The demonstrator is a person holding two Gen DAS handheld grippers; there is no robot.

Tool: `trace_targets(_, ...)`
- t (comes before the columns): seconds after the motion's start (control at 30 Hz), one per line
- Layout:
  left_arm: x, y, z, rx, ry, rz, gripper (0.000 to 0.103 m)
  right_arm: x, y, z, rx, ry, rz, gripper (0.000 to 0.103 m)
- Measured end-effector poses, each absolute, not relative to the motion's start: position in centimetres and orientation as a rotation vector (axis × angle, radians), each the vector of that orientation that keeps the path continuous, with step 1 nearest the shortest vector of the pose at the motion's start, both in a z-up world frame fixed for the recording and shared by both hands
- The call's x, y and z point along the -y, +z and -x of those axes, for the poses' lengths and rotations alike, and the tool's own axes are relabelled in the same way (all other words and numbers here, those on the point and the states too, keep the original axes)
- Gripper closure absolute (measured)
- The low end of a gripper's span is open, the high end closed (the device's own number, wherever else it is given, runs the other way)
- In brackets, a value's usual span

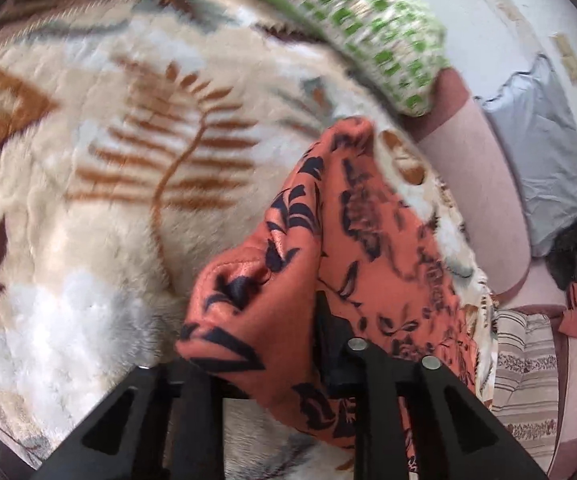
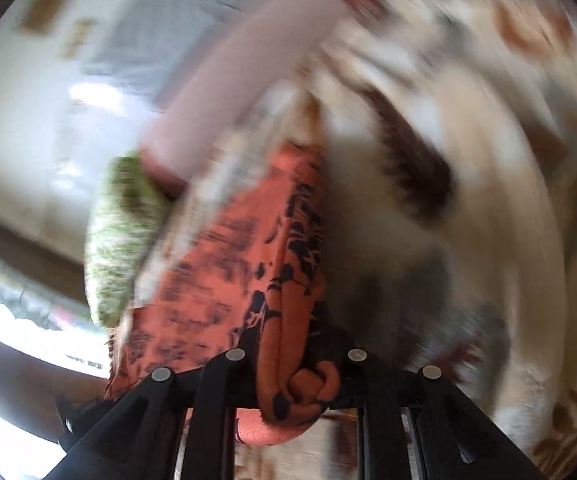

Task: Fold small clothes

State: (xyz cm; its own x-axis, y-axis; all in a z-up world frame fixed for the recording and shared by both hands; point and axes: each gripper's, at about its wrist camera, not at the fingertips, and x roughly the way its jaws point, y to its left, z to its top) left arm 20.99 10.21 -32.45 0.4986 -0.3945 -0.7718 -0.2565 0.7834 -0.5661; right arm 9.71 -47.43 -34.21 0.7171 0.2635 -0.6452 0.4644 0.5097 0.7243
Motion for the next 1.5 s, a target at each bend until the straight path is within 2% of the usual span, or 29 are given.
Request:
trace_targets(0.03, -10.5, -33.0, -21.2, -1.082, -0.088, 0.729, 0.064, 48.0, -34.7, -9.4, -0.808, -0.154, -1.115, 0.074)
trace_targets(0.07, -11.0, -33.4, -21.2, -1.075, -0.100, 0.784, 0.063, 48.5, -34.5, -8.8, -0.793, -0.185, -1.144, 0.070)
trace_targets(0.13, -11.7, -33.5, -21.4, -1.062, -0.119, 0.855, 0.053, 49.2, -32.7, -7.3, -0.709, -0.264, -1.102, 0.062)
trace_targets(0.17, -11.7, -33.5, -21.5, -1.059, -0.125, 0.864, 0.052, 49.5, -31.3, -6.4, -0.646, -0.309, -1.066, 0.053)
trace_targets(0.2, -11.7, -33.4, -21.7, -1.050, -0.122, 0.859, 0.052, 49.5, -30.0, -5.4, -0.574, -0.337, -1.034, 0.038)
trace_targets(0.27, -11.4, -33.2, -21.9, -1.026, -0.114, 0.828, 0.053, 48.6, -27.5, -5.1, -0.474, -0.294, -0.927, 0.038)
trace_targets(0.3, -11.1, -33.0, -21.9, -1.013, -0.106, 0.807, 0.057, 47.3, -26.1, -6.1, -0.482, -0.231, -0.832, 0.038)
trace_targets(0.33, -10.8, -32.8, -21.8, -0.997, -0.092, 0.774, 0.072, 46.2, -25.6, -7.0, -0.506, -0.188, -0.772, 0.041)
trace_targets(0.37, -10.5, -32.7, -22.1, -0.988, -0.084, 0.750, 0.078, 44.9, -25.1, -8.1, -0.532, -0.134, -0.726, 0.048)
trace_targets(0.4, -10.4, -32.6, -22.0, -0.978, -0.082, 0.738, 0.080, 43.2, -25.0, -9.6, -0.566, -0.074, -0.683, 0.065)
trace_targets(0.43, -10.2, -32.4, -21.9, -0.963, -0.078, 0.733, 0.082, 41.3, -25.0, -11.3, -0.615, -0.020, -0.635, 0.075)
trace_targets(0.5, -10.0, -31.8, -21.8, -0.946, -0.081, 0.711, 0.083, 38.0, -25.7, -13.9, -0.674, 0.063, -0.582, 0.079)
trace_targets(0.67, -9.0, -28.9, -21.3, -0.891, -0.125, 0.607, 0.084, 32.1, -29.2, -19.2, -0.802, 0.191, -0.595, 0.080)
trace_targets(0.77, -7.8, -27.0, -20.9, -0.854, -0.151, 0.553, 0.084, 31.2, -34.3, -21.6, -0.963, 0.179, -0.635, 0.081)
trace_targets(0.83, -6.9, -25.7, -20.6, -0.835, -0.173, 0.523, 0.085, 31.8, -34.4, -21.4, -0.943, 0.192, -0.678, 0.090)
trace_targets(1.0, -3.2, -21.7, -19.4, -0.773, -0.240, 0.433, 0.085, 35.8, -34.4, -20.4, -0.967, 0.270, -0.914, 0.085)
trace_targets(1.17, 2.1, -18.6, -18.0, -0.742, -0.315, 0.354, 0.085, 39.8, -32.4, -19.1, -0.877, 0.317, -0.992, 0.083)
trace_targets(1.2, 3.5, -18.1, -17.7, -0.740, -0.337, 0.336, 0.085, 40.6, -32.0, -18.8, -0.859, 0.330, -1.004, 0.082)
trace_targets(1.27, 6.3, -17.5, -16.9, -0.734, -0.378, 0.299, 0.085, 42.5, -31.9, -18.2, -0.832, 0.367, -1.065, 0.064)
trace_targets(1.3, 8.0, -17.2, -16.5, -0.735, -0.403, 0.274, 0.085, 43.7, -32.0, -17.6, -0.812, 0.384, -1.112, 0.034)
trace_targets(1.33, 9.9, -17.1, -16.1, -0.738, -0.430, 0.250, 0.085, 45.1, -32.2, -17.1, -0.779, 0.403, -1.157, 0.018)
trace_targets(1.5, 19.3, -19.4, -14.3, -0.795, -0.556, 0.137, 0.085, 49.9, -32.4, -15.5, -0.661, 0.498, -1.304, 0.018)
